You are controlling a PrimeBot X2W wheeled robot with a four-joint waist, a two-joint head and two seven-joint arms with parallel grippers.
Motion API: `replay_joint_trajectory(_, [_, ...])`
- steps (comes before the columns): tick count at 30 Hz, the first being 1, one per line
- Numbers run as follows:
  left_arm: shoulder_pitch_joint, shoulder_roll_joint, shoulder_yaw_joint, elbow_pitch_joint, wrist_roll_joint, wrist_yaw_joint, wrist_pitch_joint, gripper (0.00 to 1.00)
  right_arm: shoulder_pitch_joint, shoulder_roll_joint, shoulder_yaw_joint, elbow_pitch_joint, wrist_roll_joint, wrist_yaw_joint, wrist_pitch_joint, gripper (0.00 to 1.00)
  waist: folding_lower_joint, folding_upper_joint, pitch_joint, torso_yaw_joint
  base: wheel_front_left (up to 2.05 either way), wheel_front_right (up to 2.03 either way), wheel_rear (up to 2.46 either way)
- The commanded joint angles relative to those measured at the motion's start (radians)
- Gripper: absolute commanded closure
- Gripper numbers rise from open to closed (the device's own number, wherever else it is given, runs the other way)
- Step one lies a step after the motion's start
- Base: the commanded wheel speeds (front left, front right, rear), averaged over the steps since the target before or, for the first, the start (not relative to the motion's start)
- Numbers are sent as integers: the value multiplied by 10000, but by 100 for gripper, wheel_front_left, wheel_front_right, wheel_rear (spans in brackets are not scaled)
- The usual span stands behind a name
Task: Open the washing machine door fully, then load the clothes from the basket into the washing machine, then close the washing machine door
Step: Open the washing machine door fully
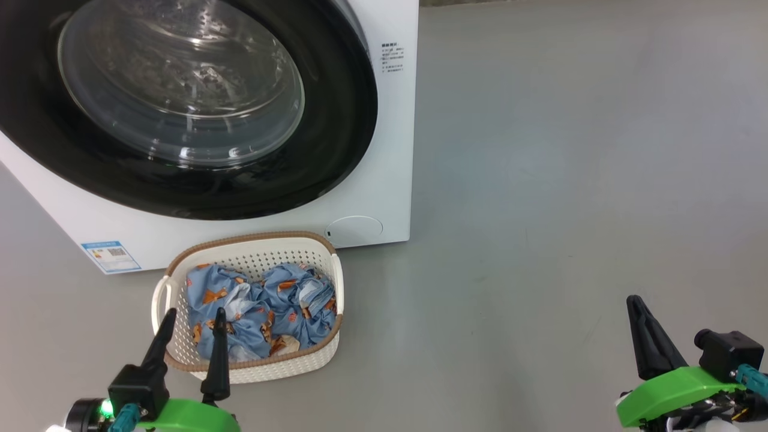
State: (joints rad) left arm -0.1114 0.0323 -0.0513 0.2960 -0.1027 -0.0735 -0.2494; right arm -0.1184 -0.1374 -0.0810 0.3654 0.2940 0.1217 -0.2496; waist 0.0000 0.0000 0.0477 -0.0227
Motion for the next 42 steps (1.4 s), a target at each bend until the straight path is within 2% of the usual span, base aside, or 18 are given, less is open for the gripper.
replay_joint_trajectory(1, [-481,179,280,-341,-35,79,-124,0,-431,-191,275,-195,106,90,-122,100,0,0,70,30,0,0,0])
replay_joint_trajectory(7, [-631,179,217,-463,-35,140,-124,0,-703,-312,357,-61,739,90,-122,100,0,0,380,113,0,0,0])
replay_joint_trajectory(12, [-826,179,128,-585,-35,196,-124,0,-1171,-478,452,199,1763,90,-122,100,0,0,743,222,0,0,0])
replay_joint_trajectory(14, [-988,179,36,-684,-49,251,-124,0,-1610,-589,626,461,2700,90,-122,100,0,0,1016,319,0,0,0])
replay_joint_trajectory(16, [-1045,179,1,-717,-56,273,-124,0,-1779,-635,705,575,3077,90,-122,100,0,0,1111,353,0,0,0])
replay_joint_trajectory(19, [-1228,179,-113,-789,-88,320,-124,0,-2353,-733,879,884,4570,90,66,100,0,0,1382,485,0,0,0])
replay_joint_trajectory(24, [-1509,179,-318,-940,-214,395,-124,0,-3398,-959,967,1085,7329,90,1029,100,0,0,1862,731,0,0,0])
replay_joint_trajectory(29, [-1780,179,-557,-1058,-268,474,-124,0,-4377,-1188,1047,1117,9369,90,2112,100,0,0,2292,998,0,0,0])
replay_joint_trajectory(36, [-2022,179,-882,-1139,-414,620,-124,0,-5485,-1255,983,1144,11514,90,3635,100,0,0,2652,1303,0,0,0])
replay_joint_trajectory(42, [-2172,179,-1080,-1225,-489,709,-124,0,-6575,-1142,904,1492,12775,90,5030,100,0,0,2990,1475,0,0,0])
